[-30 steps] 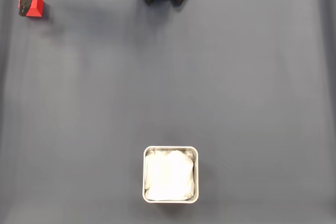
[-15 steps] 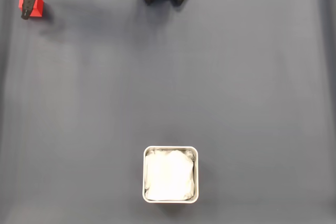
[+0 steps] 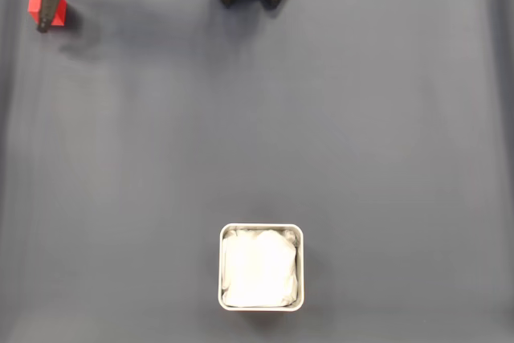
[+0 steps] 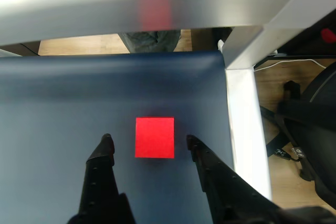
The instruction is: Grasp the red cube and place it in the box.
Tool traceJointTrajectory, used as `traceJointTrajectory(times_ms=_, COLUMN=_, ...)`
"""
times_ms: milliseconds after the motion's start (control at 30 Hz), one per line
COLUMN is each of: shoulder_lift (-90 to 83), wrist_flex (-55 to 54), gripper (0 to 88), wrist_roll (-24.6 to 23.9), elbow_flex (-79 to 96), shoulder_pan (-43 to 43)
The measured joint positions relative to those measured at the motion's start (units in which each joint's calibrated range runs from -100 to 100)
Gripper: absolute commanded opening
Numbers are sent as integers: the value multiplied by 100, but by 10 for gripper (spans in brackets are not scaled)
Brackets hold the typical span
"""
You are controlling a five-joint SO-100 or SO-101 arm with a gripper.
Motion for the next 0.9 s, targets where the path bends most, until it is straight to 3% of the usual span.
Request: traceJointTrajectory(times_ms=900, shoulder_lift=252, wrist_flex=-446, gripper=324, wrist_roll=-20, elbow_flex=154, shoulder_pan=7)
